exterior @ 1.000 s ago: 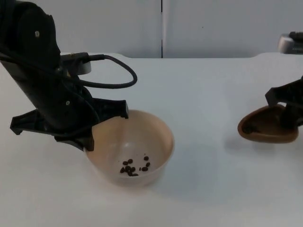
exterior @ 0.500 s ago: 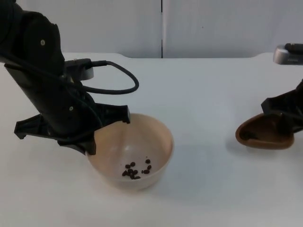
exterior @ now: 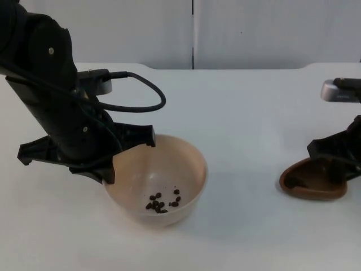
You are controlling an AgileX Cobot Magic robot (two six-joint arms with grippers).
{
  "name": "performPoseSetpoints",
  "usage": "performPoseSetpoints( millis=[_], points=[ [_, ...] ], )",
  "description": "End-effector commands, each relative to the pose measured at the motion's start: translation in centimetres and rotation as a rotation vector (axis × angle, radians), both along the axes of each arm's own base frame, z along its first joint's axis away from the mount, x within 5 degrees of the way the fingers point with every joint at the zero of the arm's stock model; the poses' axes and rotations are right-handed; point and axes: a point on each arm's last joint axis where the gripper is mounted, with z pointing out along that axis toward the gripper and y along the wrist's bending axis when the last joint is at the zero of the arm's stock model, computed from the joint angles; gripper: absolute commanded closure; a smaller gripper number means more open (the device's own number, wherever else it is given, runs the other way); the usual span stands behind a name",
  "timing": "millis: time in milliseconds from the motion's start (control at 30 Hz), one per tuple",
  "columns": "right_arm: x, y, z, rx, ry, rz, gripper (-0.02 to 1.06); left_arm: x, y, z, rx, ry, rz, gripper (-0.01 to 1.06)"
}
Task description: Pick up the bowl with the left hand and pour the coffee beans from the cup into the bowl with the right hand.
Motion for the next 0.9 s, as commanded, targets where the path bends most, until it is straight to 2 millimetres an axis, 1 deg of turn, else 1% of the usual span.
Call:
performPoseSetpoints(
  millis=[0, 633, 700, 767, 800, 867],
  points=[
    [0.07, -0.11, -0.17, 0.001, -0.008, -0.006, 1.04, 0.05, 0.11, -0.18, 0.003, -0.008, -0.002, 1.05],
    [0.08, -0.05, -0.38, 0.014, -0.002, -0.027, 1.04, 0.06, 0.05, -0.17, -0.005, -0.007, 0.007, 1.05],
    [0.14, -0.04, -0.36, 0.015, -0.009, -0.028, 0.98, 0.08, 0.05, -0.16, -0.006, -0.009, 0.007, 1.05],
    [0.19, -0.04, -0.35, 0.015, -0.014, -0.029, 0.89, 0.09, -0.02, -0.15, -0.016, -0.010, 0.018, 1.05],
    [0.19, -0.04, -0.35, 0.015, -0.014, -0.029, 0.89, 0.09, -0.02, -0.15, -0.016, -0.010, 0.018, 1.05],
    [0.19, -0.04, -0.35, 0.015, -0.014, -0.029, 0.78, 0.08, -0.05, -0.15, -0.021, -0.008, 0.023, 1.05]
  ],
)
